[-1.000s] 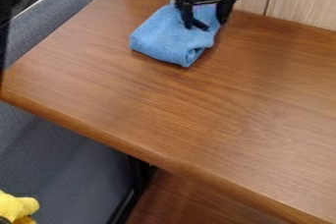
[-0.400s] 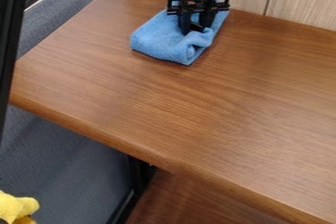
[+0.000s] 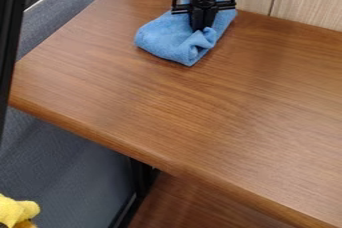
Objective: Unfold the cloth from the top to bottom
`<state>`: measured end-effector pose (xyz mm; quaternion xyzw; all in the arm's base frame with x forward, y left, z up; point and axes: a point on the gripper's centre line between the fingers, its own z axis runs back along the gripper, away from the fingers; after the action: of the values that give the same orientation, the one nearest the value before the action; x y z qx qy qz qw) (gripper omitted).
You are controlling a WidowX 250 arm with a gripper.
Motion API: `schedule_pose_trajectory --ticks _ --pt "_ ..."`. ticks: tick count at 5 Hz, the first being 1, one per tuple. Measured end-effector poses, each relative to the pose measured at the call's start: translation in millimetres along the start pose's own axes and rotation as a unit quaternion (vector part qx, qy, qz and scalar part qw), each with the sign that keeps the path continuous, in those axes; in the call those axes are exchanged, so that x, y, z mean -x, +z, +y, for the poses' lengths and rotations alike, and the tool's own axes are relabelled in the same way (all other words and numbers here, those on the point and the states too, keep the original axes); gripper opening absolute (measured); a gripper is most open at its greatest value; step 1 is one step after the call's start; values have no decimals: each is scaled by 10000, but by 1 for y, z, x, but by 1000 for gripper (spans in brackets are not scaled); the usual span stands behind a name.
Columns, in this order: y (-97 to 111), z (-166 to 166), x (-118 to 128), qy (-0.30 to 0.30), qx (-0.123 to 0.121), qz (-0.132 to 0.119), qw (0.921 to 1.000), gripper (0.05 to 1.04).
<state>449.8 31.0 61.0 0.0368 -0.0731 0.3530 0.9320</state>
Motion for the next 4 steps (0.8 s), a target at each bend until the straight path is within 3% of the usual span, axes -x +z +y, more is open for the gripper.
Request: schedule_pose_trajectory --ticks 1,2,4 --pt "6 -2 -1 -19 101 -42 9999 90" --pt "38 -1 -2 -54 372 -231 9990 90" --pt "72 33 14 3 682 -322 9972 90"
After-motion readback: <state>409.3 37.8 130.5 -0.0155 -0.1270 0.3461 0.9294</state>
